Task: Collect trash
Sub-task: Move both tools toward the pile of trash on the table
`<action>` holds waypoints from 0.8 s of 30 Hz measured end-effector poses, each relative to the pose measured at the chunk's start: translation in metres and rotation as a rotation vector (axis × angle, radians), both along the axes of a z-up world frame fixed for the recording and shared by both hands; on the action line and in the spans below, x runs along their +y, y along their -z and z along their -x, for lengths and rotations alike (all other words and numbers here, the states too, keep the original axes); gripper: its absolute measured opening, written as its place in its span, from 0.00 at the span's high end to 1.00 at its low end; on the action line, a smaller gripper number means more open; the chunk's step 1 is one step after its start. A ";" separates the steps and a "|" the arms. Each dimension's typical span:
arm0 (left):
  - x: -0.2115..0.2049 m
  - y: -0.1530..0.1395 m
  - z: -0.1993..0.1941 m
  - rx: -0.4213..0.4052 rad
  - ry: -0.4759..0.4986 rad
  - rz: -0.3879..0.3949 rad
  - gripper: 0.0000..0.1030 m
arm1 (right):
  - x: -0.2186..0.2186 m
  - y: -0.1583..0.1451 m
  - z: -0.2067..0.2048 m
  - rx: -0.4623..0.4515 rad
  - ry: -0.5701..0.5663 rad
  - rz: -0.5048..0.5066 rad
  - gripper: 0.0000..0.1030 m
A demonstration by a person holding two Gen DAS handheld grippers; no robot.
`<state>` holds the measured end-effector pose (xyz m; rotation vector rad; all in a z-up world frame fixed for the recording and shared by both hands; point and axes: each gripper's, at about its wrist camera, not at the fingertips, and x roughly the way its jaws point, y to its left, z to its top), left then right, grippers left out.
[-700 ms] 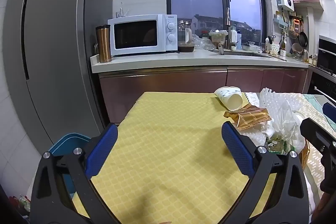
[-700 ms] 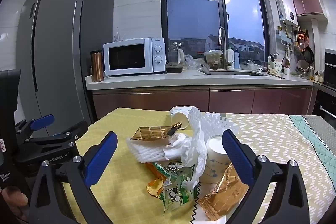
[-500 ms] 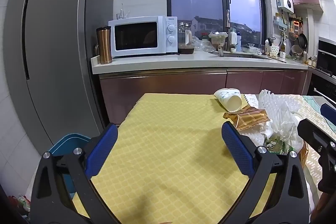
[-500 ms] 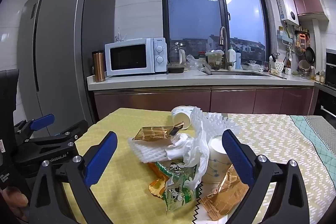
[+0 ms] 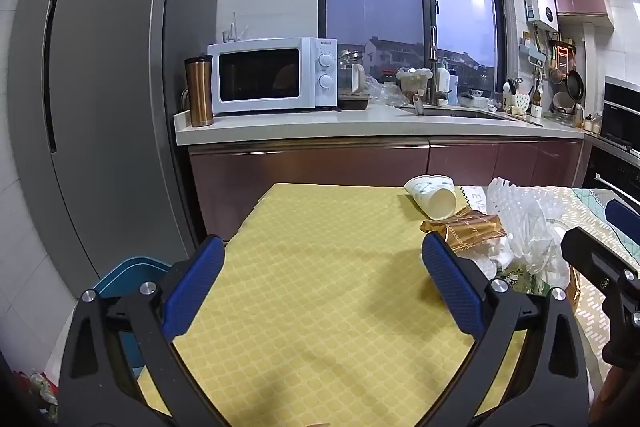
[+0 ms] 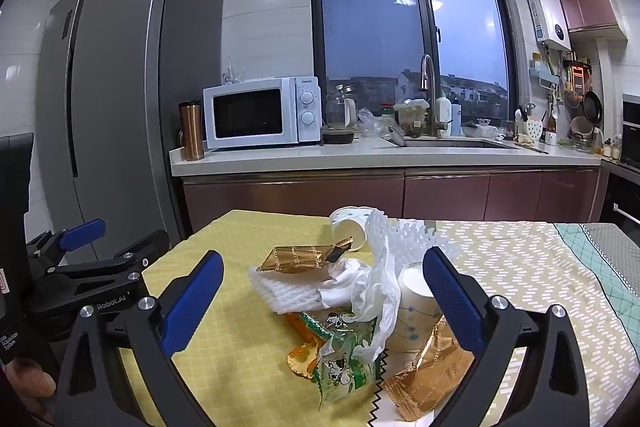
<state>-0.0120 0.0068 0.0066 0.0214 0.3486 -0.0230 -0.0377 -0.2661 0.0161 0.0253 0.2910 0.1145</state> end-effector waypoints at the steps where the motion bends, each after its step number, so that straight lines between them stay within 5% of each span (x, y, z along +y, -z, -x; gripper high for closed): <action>1: 0.000 0.000 0.000 0.000 0.001 0.000 0.05 | 0.000 0.000 0.000 0.001 -0.001 0.000 0.06; 24: -0.008 0.006 0.001 -0.003 0.025 0.002 0.05 | -0.003 0.000 0.002 0.006 -0.008 -0.011 0.06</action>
